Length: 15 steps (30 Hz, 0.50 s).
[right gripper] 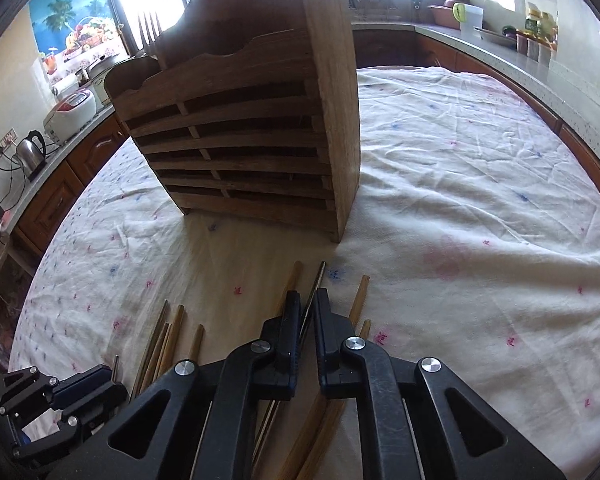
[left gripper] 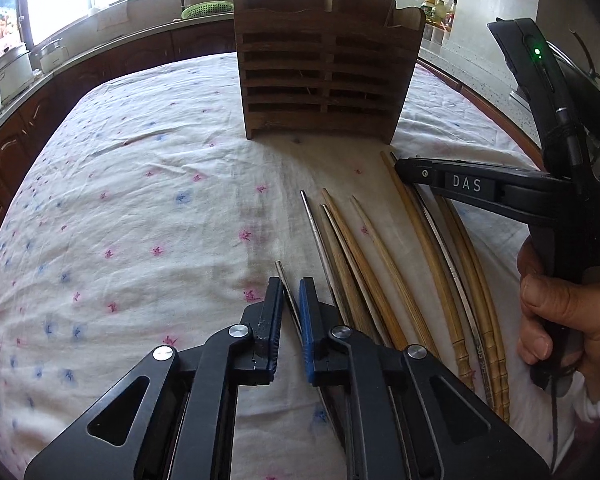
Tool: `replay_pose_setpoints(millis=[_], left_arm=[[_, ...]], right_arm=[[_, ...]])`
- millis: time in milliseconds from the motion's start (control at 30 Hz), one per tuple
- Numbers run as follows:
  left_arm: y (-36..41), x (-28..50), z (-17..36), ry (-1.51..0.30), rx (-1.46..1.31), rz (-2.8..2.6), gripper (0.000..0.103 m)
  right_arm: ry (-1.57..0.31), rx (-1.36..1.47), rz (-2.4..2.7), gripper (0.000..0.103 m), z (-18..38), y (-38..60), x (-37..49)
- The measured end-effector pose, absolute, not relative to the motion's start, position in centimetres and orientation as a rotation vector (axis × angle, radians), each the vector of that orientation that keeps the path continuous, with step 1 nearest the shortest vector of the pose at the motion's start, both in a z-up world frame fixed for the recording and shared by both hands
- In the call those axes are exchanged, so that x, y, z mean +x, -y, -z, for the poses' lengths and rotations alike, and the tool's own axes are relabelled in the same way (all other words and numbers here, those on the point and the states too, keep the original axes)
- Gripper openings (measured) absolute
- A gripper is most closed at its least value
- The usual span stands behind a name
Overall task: Organize utensils
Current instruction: 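Lift the metal chopstick with the left tool while the right tool lifts its wooden chopstick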
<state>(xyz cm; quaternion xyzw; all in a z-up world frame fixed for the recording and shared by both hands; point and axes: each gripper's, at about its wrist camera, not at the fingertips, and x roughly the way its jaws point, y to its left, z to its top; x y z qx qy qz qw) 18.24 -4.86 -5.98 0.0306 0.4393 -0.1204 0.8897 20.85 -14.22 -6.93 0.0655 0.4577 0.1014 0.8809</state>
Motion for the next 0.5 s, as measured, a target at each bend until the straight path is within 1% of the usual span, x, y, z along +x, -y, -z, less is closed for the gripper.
replay_pose_setpoints(millis=[100,267,500], left_arm=[[4.3,18.3,5.9,-0.920,0.032,0.268,0.003],[3.0,17.9,5.2,-0.916,-0.028,0.298,0.003],[1.0,16.5,1.4,-0.833,-0.113,0.323,0.003]], right_arm=[[-0.954,0.187,-0.234,0.005,6.8,14.7,20.6],[-0.929,0.235,-0.270,0.004,5.6,14.9,19.1],[-0.848,0.291,-0.328,0.004,1.8,15.4,16.5]])
